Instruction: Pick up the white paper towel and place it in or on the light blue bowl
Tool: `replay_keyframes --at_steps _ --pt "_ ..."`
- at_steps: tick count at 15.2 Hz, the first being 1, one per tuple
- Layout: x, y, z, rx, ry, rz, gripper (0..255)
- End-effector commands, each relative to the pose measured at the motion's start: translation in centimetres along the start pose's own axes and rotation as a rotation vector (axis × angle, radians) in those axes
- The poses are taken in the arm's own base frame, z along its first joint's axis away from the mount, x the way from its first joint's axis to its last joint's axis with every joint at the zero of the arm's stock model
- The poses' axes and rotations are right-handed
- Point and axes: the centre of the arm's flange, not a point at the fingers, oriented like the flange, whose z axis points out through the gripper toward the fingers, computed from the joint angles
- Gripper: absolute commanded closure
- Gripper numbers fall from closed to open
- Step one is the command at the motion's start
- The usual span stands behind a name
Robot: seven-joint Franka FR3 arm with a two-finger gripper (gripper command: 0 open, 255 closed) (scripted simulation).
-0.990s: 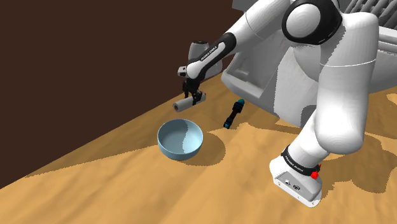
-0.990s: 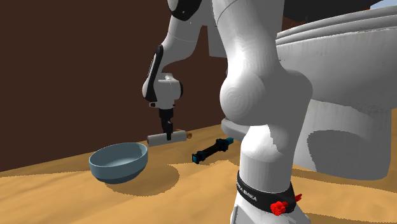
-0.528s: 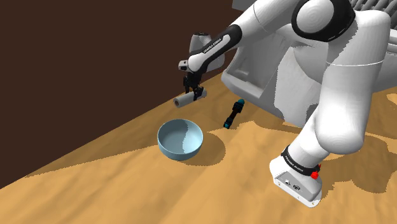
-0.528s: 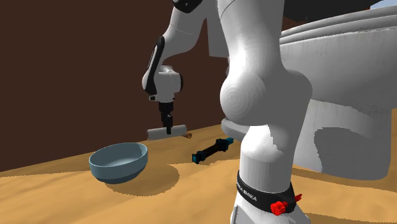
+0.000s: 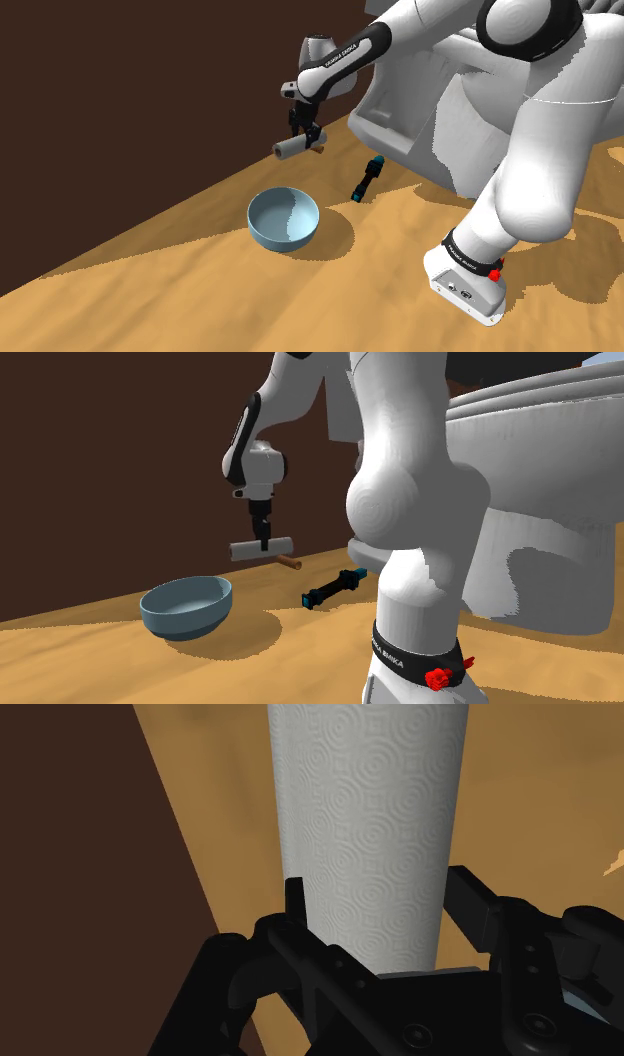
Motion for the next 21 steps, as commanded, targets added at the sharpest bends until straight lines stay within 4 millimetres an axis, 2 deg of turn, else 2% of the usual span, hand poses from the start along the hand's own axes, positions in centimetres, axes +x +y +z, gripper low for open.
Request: replay_keyframes --at_steps 1,14,21 --pt "-0.1 0.0 -1.1 0.0 0.0 0.0 255" --pt "-0.1 0.1 -7.7 0.0 0.0 0.0 255" --pt "7.0 -5.7 -8.3 0.0 0.0 0.0 255"
